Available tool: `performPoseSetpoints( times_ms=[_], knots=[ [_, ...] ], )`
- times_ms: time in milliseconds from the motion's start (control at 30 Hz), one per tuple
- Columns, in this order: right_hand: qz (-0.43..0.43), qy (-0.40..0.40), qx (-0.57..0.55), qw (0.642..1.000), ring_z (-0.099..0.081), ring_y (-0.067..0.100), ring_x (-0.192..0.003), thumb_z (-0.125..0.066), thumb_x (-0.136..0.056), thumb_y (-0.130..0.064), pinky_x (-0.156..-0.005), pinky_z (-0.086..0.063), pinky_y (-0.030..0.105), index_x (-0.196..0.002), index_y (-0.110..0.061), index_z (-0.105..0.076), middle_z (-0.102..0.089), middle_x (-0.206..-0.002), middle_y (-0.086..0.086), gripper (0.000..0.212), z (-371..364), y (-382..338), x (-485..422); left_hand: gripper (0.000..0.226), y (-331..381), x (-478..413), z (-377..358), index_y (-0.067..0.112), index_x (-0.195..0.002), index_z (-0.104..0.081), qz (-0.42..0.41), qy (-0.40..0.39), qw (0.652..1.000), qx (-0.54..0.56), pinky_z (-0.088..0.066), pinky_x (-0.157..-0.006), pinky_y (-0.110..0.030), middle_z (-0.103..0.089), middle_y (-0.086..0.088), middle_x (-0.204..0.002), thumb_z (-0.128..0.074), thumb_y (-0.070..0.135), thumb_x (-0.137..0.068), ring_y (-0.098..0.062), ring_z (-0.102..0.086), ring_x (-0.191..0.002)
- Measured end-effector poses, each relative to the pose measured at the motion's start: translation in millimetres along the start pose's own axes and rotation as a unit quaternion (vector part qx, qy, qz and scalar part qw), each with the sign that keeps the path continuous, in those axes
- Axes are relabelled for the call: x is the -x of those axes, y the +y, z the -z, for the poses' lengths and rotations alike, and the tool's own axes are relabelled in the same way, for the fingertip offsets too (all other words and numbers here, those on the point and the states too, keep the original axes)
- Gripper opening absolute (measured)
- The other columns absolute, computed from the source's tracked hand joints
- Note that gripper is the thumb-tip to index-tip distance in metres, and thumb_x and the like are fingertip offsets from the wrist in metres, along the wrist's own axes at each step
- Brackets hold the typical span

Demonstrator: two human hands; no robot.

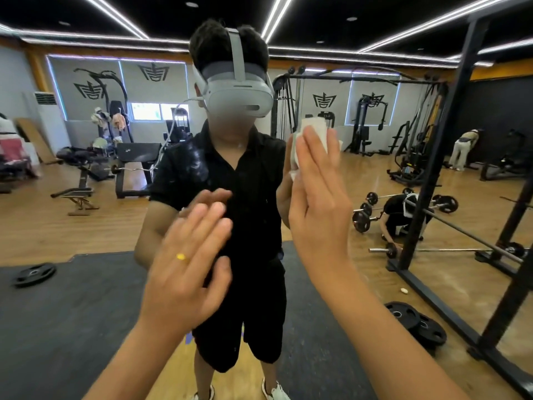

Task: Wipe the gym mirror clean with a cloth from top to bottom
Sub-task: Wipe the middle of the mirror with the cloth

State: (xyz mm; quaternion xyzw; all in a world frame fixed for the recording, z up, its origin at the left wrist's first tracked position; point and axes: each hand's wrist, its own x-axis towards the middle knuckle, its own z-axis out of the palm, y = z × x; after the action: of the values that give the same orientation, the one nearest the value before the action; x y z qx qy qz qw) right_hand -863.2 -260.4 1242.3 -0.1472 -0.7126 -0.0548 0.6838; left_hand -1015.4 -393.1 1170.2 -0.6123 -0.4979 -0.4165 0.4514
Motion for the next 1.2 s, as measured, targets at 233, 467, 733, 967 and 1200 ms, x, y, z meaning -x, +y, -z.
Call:
performPoseSetpoints(
  times_ms=[233, 467, 733, 967, 1200],
  knots=[
    [0.023, -0.034, 0.034, 0.999, -0.033, 0.039, -0.149, -0.049, -0.101, 0.010, -0.126, -0.027, 0.045, -0.143, 0.004, -0.053, -0.047, -0.151, 0.010, 0.042, -1.0, -10.4, 44.4, 0.059, -69.3, 21.4, 34.9, 0.004, -0.151, -0.044, 0.027, 0.013, 0.989, -0.142, -0.020, -0.121, -0.059, -0.028, -0.014, -0.166, -0.053, 0.033, -0.100, -0.031, -0.023, -0.155],
    [-0.011, 0.040, 0.022, 0.999, -0.037, 0.040, -0.148, -0.050, -0.101, 0.004, -0.118, -0.041, 0.048, -0.141, 0.004, -0.057, -0.053, -0.150, 0.015, 0.040, -24.9, -35.4, -19.7, 0.068, -79.7, 29.5, 24.4, 0.012, -0.158, -0.036, 0.002, 0.018, 0.982, -0.189, -0.014, -0.125, -0.053, -0.020, -0.010, -0.170, -0.056, 0.040, -0.099, -0.032, -0.022, -0.156],
    [0.022, -0.033, 0.017, 0.999, -0.033, 0.035, -0.151, -0.053, -0.100, 0.009, -0.122, -0.034, 0.051, -0.142, 0.003, -0.052, -0.049, -0.150, 0.013, 0.042, -32.3, -47.1, 53.7, 0.066, -80.2, 30.5, 24.2, 0.011, -0.156, -0.040, 0.002, 0.020, 0.981, -0.193, -0.014, -0.125, -0.051, -0.020, -0.010, -0.170, -0.057, 0.039, -0.100, -0.030, -0.021, -0.156],
    [-0.029, 0.047, 0.001, 0.998, -0.023, 0.027, -0.152, -0.058, -0.097, 0.014, -0.123, -0.035, 0.048, -0.146, 0.002, -0.050, -0.045, -0.155, 0.010, 0.051, -45.6, -57.9, -1.3, 0.065, -79.6, 30.0, 23.0, 0.012, -0.157, -0.038, 0.004, 0.021, 0.980, -0.197, -0.014, -0.126, -0.052, -0.019, -0.009, -0.170, -0.054, 0.040, -0.101, -0.031, -0.022, -0.156],
    [0.105, -0.080, -0.017, 0.991, -0.034, 0.037, -0.151, -0.048, -0.106, 0.002, -0.121, -0.034, 0.055, -0.145, -0.002, -0.050, -0.049, -0.153, 0.013, 0.039, -45.7, -60.7, 50.5, 0.063, -78.8, 28.4, 24.5, 0.010, -0.156, -0.040, 0.006, 0.018, 0.980, -0.197, -0.013, -0.126, -0.051, -0.020, -0.009, -0.170, -0.053, 0.040, -0.102, -0.029, -0.021, -0.156]
  ],
)
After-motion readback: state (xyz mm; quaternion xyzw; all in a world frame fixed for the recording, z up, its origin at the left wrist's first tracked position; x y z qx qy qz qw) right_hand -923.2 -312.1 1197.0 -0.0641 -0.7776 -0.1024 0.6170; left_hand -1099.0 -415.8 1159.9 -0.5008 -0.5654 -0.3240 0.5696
